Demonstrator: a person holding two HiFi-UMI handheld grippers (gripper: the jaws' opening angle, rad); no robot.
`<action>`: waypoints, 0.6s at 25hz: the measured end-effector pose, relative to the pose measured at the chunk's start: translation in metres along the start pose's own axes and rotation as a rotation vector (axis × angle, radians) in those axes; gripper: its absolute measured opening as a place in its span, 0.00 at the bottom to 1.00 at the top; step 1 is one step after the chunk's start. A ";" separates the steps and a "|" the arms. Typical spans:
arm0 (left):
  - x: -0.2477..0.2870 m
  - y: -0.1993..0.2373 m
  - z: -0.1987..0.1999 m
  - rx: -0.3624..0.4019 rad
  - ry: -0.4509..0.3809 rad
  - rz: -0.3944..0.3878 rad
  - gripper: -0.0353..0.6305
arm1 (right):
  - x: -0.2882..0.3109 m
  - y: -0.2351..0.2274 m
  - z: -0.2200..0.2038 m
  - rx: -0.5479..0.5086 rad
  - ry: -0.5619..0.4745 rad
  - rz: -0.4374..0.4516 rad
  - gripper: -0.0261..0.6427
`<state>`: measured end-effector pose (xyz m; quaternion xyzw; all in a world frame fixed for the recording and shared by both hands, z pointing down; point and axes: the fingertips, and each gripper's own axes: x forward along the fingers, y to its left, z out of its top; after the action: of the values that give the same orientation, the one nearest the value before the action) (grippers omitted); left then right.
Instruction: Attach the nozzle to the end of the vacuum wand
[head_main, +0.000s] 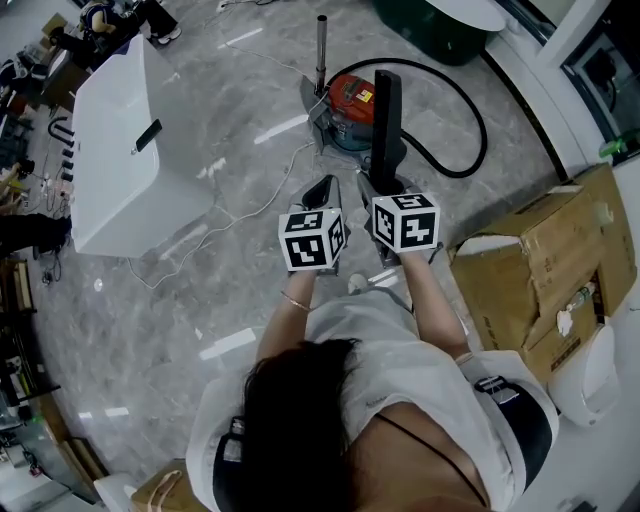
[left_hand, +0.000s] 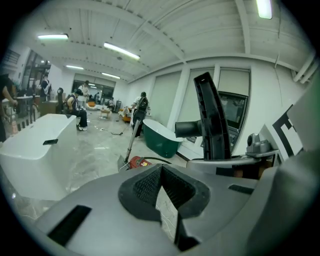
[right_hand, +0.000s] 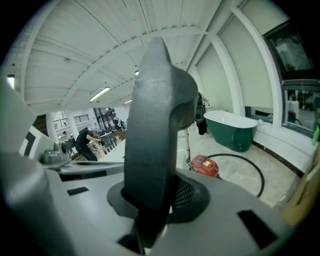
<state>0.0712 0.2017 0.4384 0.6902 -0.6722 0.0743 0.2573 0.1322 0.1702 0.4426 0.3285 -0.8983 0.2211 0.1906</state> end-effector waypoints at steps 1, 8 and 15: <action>0.003 0.000 0.000 -0.005 0.002 0.003 0.06 | 0.002 -0.002 0.001 -0.005 0.003 0.003 0.17; 0.019 -0.001 0.007 -0.080 -0.009 -0.007 0.06 | 0.010 -0.013 0.006 -0.010 0.009 0.019 0.17; 0.023 0.001 0.013 -0.061 -0.018 0.014 0.06 | 0.014 -0.020 0.010 -0.012 0.014 0.016 0.17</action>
<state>0.0692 0.1751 0.4383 0.6782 -0.6811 0.0493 0.2715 0.1338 0.1446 0.4468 0.3186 -0.9008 0.2195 0.1971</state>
